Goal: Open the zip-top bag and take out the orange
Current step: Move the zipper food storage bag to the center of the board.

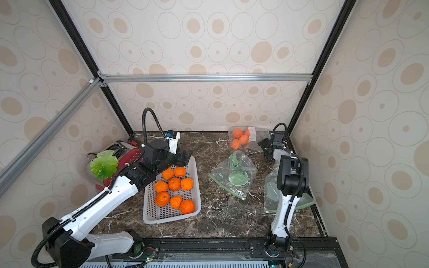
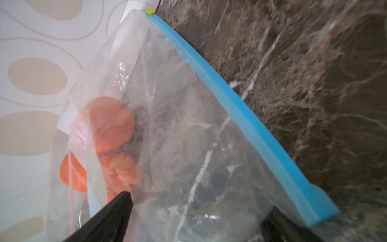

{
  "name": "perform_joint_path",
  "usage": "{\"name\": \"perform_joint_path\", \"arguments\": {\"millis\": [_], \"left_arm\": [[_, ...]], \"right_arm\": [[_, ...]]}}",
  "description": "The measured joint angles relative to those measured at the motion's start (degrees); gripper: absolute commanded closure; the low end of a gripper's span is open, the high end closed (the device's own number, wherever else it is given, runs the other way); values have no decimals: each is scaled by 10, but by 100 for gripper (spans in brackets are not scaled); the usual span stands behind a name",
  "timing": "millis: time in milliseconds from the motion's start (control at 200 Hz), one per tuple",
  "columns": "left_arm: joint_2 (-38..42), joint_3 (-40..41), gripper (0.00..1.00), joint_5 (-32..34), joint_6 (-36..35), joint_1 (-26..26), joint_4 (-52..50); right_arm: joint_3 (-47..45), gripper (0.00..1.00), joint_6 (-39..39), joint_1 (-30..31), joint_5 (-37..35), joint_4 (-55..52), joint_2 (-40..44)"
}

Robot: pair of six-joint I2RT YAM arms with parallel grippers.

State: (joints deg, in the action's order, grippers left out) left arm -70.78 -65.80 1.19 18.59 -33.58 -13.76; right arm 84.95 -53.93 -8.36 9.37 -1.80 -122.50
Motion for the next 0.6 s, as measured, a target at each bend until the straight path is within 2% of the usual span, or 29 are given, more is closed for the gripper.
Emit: {"name": "perform_joint_path", "arguments": {"millis": [135, 315, 391, 421, 601], "left_arm": [[5, 0, 28, 0, 0, 0, 0], [5, 0, 28, -1, 0, 0, 0], [5, 0, 29, -2, 0, 0, 0], [5, 0, 31, -3, 0, 0, 1], [-1, 0, 33, -10, 1, 0, 10]], "right_arm": [[37, 41, -40, 0, 32, 32, -42], [31, 83, -72, 0, 63, 89, -48], [15, 96, -75, 0, 76, 125, -40], [4, 100, -76, 0, 83, 140, -34], [-81, 100, -78, 10, 111, 205, 37]]}}
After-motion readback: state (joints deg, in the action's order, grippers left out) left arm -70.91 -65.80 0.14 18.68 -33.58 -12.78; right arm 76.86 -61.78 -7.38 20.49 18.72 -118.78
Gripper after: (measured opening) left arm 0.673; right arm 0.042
